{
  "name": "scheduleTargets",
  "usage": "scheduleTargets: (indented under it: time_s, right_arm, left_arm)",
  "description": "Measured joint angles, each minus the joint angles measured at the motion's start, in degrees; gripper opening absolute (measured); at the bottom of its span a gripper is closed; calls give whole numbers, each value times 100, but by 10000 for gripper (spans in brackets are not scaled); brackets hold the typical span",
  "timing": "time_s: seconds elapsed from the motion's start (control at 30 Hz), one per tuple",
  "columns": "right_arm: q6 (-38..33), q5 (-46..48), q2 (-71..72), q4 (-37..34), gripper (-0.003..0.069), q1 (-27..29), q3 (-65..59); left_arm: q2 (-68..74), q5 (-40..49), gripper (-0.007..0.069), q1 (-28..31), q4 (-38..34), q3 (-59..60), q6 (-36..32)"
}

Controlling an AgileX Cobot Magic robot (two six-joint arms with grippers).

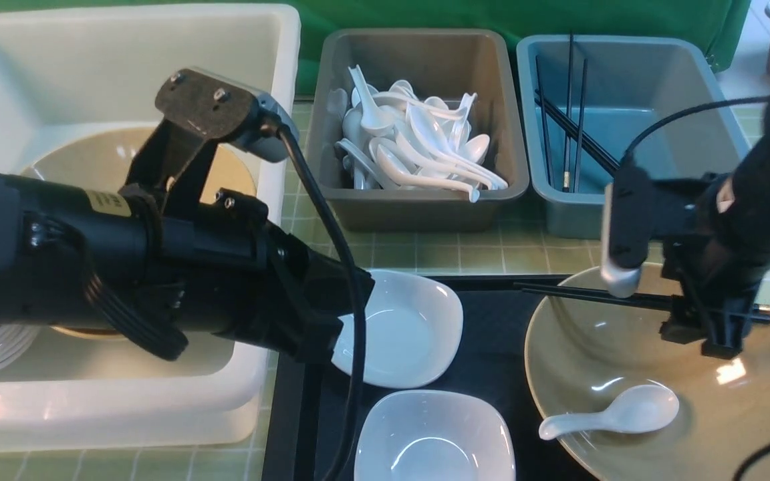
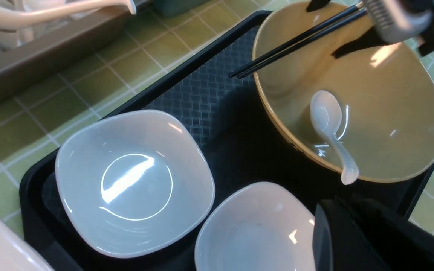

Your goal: On green table put chopsticks spoon bowls plates into blue grey white boxes.

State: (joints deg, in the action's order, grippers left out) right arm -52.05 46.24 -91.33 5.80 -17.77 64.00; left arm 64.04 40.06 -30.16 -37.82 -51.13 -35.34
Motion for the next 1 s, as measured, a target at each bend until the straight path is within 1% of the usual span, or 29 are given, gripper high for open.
scheduleTargets:
  time_s: [0.07, 0.1, 0.17, 0.2, 0.23, 0.27, 0.3, 0.33, 0.43, 0.57, 0.67, 0.73, 0.83, 0.9, 0.93, 1.0]
  right_arm:
    - [-52, -44, -121, 6, 470, 0, 5]
    - [-59, -44, -167, 6, 437, 0, 5]
    - [-63, -26, -192, 6, 343, 0, 5]
    - [-63, 33, -192, 6, 279, 0, 24]
    - [-63, 91, -192, 6, 236, 0, 72]
    - [-63, 240, -192, 6, 150, 0, 138]
    - [-63, 354, -192, 6, 119, 0, 197]
    - [-63, 420, -192, 6, 117, 0, 214]
    - [-45, 1010, -192, -31, 124, 0, 629]
    - [99, 1229, -192, -56, 124, 6, 992]
    - [541, 1384, -349, -204, 124, 136, 1624]
    - [943, 1431, -597, -437, 124, 379, 2270]
    - [1357, 1378, -959, -911, 124, 682, 2951]
    - [1790, 1048, -1269, -1369, 124, 894, 3377]
    - [1828, 1004, -1324, -1402, 124, 928, 3438]
    - [2340, 377, -1646, -1757, 124, 1102, 3720]
  left_arm:
    - [0, 39, -1, 0, 0, 0, 0]
    - [0, 57, -1, 0, 0, 0, 0]
    - [0, 75, -1, 0, 0, 0, 0]
    - [0, 83, -1, 0, 0, 0, 0]
    - [0, 82, -1, 0, 0, 0, 0]
    - [0, 82, -1, 0, 0, 0, 0]
    - [0, 85, -1, 0, 0, 0, 0]
    - [0, 85, -1, 0, 0, 0, 0]
    - [0, 85, -1, 0, 0, 0, 0]
    - [0, 80, -1, 0, 0, 0, 0]
    - [2, -72, -1, 0, 0, 0, -23]
    - [13, -182, -1, 0, 8, -46, -137]
    - [18, -226, -1, 0, 15, -243, -212]
    - [18, -240, -1, 0, 15, -495, -252]
    - [18, -240, -1, 0, 15, -515, -251]
    - [18, -274, -1, 0, 15, -726, -251]
